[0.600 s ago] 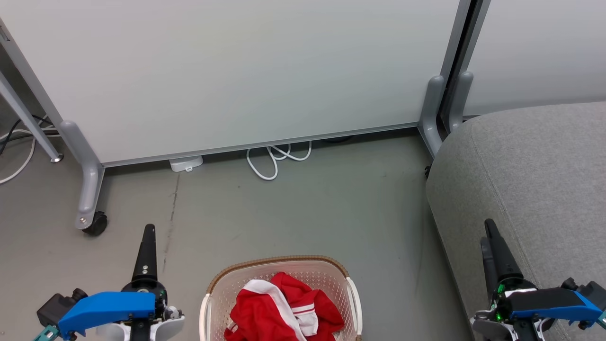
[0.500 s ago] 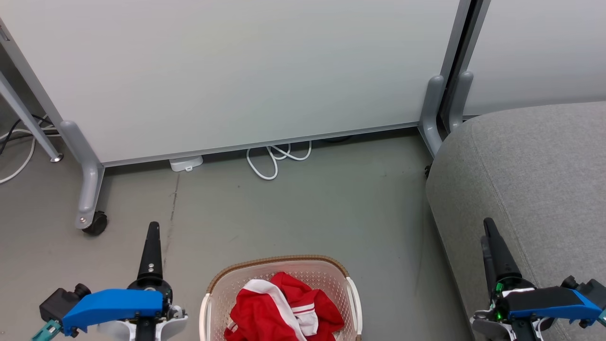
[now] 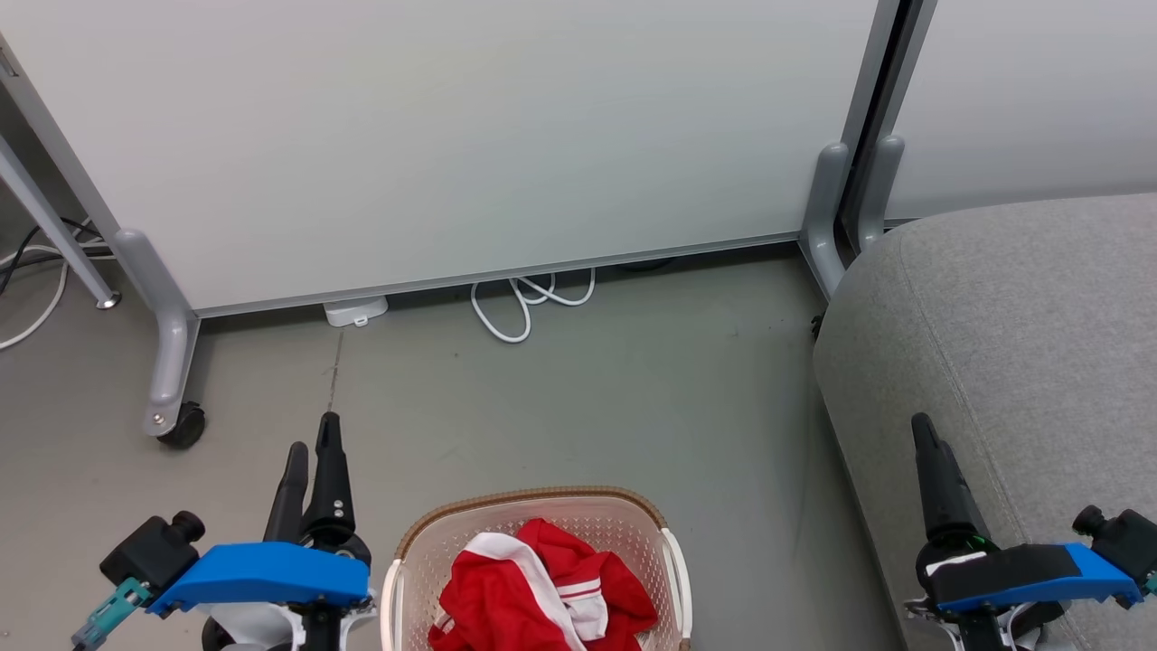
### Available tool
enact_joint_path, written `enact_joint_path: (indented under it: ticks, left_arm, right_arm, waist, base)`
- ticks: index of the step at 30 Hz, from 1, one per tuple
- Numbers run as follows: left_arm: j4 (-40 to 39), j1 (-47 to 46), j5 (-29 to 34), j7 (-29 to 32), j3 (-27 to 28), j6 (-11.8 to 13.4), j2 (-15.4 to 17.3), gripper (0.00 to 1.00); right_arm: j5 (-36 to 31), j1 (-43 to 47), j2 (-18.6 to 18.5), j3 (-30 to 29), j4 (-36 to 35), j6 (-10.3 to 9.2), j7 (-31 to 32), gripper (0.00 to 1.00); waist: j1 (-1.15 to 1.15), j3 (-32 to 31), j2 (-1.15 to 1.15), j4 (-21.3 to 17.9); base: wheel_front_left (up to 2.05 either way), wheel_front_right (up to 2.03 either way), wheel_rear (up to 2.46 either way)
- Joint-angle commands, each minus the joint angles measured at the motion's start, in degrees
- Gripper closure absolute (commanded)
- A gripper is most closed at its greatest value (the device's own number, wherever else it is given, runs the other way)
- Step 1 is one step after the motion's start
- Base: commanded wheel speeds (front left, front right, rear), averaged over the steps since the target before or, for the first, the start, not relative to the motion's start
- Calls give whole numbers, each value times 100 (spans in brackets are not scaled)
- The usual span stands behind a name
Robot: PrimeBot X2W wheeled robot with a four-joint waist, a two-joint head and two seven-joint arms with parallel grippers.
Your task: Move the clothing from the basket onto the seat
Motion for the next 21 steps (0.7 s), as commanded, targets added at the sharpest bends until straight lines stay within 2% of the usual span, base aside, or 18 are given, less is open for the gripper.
enact_joint_path:
  ticks: [1, 11, 21]
  left_arm:
    - [-93, -163, 301, -59, -59, 27, 43, 0]
    - [-136, -132, 1444, -231, -157, 56, 46, 0]
    - [-105, -111, 2173, -390, -236, 28, 47, 0]
  right_arm:
    - [-324, -104, -45, -20, -40, 9, -68, 0]
    - [-1472, -114, -51, 10, 25, 10, -226, 0]
    - [-2217, -74, -56, 40, -4, 12, -317, 0]
  waist:
    - [0, 1, 0, 4]
    - [0, 6, 0, 13]
    - [0, -6, 0, 15]
  base:
    - [0, 0, 0]
    - [0, 0, 0]
    - [0, 0, 0]
